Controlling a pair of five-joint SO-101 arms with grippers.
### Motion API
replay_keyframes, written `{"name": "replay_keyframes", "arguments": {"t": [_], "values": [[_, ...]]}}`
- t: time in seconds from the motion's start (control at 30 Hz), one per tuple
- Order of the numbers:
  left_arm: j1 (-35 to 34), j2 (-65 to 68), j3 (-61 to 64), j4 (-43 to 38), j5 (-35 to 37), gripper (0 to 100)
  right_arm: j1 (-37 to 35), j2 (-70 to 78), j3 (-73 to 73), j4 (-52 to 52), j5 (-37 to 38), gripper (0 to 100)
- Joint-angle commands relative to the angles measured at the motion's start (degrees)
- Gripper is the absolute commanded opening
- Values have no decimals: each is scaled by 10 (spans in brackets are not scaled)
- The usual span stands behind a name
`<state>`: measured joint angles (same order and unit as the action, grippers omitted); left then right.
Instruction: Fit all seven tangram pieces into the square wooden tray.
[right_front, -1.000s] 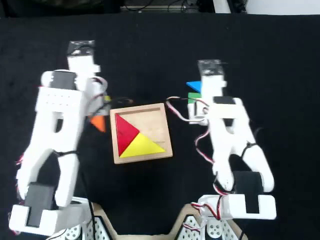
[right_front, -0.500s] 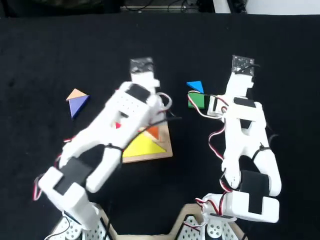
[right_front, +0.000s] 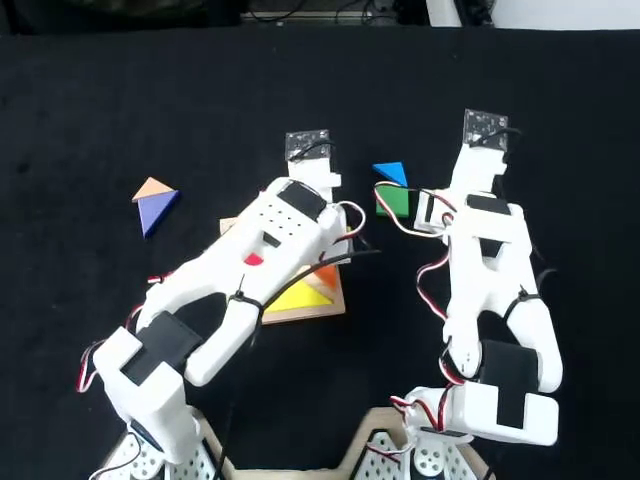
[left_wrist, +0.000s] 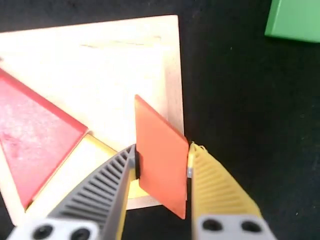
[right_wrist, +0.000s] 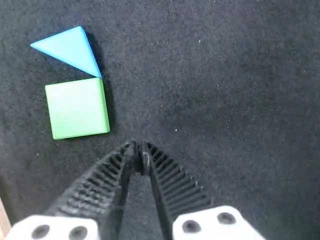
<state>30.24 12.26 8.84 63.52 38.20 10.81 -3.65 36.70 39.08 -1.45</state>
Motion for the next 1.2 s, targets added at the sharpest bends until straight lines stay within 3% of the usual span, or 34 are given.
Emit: {"name": "replay_keyframes", "arguments": {"t": [0.0, 0.23, 0.37, 0.73, 0.9, 1.17], "values": [[2, -5, 15, -21, 39, 141, 9, -9, -12, -9, -4, 11], [2, -7, 26, -18, 38, 149, 8, -9, -12, -8, -3, 11], [3, -6, 22, 4, 38, 232, 8, -9, -12, -8, -2, 11], [-22, -6, 17, -6, 34, 235, 8, -9, -12, -7, -2, 11], [-22, -5, 21, -21, -29, 234, 8, -9, -12, -6, -1, 11], [-37, -5, 65, 5, -33, 234, -7, -9, -12, -6, 1, 11]]}}
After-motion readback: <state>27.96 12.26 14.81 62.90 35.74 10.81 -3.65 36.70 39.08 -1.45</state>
